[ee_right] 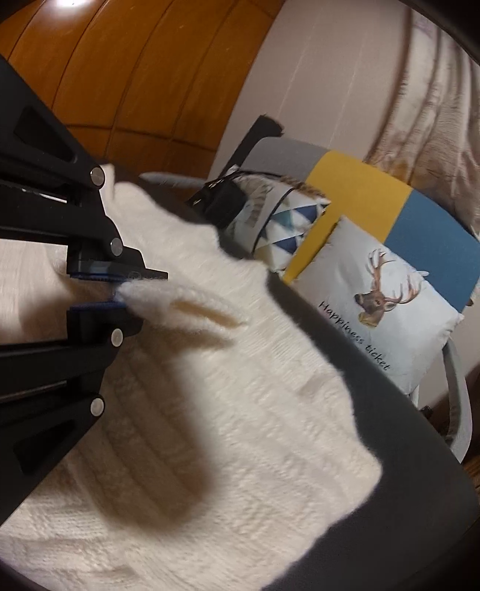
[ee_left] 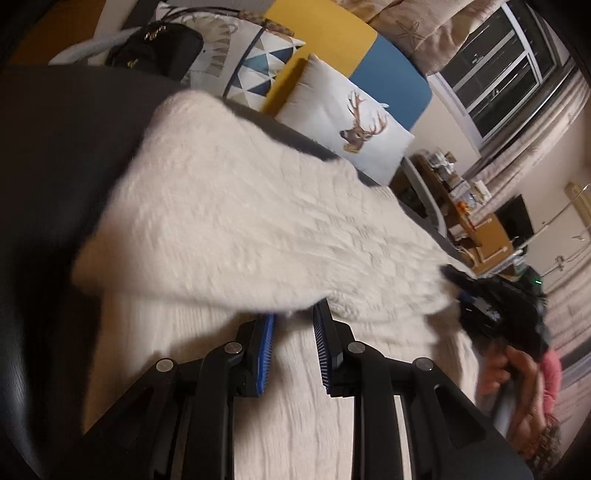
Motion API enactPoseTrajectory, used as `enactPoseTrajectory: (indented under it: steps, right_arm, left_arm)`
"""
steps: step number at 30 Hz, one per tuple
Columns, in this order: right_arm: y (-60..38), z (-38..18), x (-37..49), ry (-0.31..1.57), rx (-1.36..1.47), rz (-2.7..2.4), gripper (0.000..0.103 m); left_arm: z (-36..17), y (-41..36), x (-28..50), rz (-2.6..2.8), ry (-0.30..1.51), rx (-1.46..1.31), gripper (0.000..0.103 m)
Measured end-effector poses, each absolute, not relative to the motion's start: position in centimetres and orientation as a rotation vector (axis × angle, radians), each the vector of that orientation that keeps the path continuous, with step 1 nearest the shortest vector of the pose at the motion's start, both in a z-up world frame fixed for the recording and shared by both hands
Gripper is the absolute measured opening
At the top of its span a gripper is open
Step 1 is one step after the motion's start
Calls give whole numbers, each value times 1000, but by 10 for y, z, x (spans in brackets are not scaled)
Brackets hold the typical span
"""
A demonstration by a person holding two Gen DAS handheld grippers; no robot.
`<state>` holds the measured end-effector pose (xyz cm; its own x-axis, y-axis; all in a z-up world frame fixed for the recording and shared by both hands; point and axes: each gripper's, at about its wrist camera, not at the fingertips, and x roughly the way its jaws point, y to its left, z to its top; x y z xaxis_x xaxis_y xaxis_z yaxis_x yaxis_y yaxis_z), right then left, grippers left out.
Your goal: Fold clothes
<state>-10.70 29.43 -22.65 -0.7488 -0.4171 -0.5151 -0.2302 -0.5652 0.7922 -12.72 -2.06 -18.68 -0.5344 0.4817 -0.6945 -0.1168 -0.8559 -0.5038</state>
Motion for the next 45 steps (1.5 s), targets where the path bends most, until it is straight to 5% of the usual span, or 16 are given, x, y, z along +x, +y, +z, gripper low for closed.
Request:
enactPoseTrajectory:
  steps: [9, 19, 25, 45]
  right_arm:
    - [309, -211, -104, -1378, 1030, -2525, 7]
    - [310, -227, -110, -1356, 1106, -2495, 7]
    - [298, -223, -119, -1244, 1150, -2521, 7]
    - [298, -245, -114, -1201, 1130, -2543, 4]
  left_arm:
    - [-185, -60, -125, 2567, -642, -1115, 23]
    - [-190, -109, -105, 2683, -984, -912, 23]
    - [-205, -116, -106, 2658, -1103, -1065, 22]
    - [-149, -61, -130, 2675, -759, -1005, 23]
